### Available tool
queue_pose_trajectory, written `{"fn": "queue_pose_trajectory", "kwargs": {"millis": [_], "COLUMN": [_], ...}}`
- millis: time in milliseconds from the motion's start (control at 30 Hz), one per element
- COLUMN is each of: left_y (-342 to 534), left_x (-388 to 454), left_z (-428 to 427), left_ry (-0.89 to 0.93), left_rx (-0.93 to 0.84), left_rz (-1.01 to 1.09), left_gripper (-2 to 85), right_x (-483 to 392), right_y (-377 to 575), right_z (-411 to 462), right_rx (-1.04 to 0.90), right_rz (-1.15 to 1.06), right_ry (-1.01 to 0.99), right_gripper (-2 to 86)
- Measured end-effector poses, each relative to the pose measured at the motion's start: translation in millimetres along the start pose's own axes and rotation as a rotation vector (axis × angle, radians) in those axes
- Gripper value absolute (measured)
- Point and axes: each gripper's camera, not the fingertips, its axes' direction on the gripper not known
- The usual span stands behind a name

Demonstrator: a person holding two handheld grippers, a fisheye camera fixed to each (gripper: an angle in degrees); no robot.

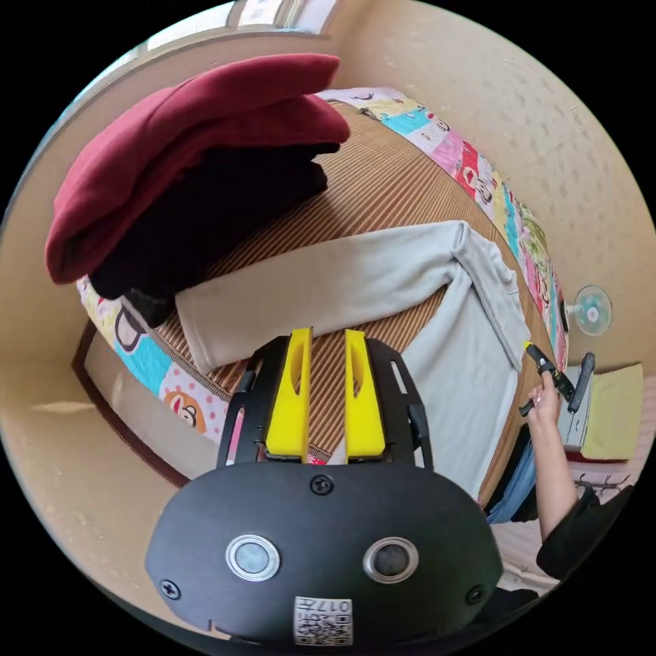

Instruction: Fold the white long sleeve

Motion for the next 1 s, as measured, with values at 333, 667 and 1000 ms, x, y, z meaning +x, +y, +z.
{"fn": "queue_pose_trajectory", "kwargs": {"millis": [333, 667, 1000], "left_y": [47, 45, 35], "left_x": [-118, -168, -109], "left_z": [-45, -36, -161], "left_ry": [-0.043, 0.268, 0.401], "left_rx": [0.162, 0.067, 0.259], "left_rz": [-0.289, -0.221, 0.161], "left_gripper": [10.1, 1.5, 3.0], "right_x": [-190, -333, -378], "right_y": [54, 132, 185], "right_z": [-1, -8, -77], "right_rx": [-0.167, -0.227, 0.23], "right_rz": [-0.52, -0.993, -1.302], "right_ry": [-0.57, -0.601, -0.248], "right_gripper": [7.2, 12.4, 6.4]}}
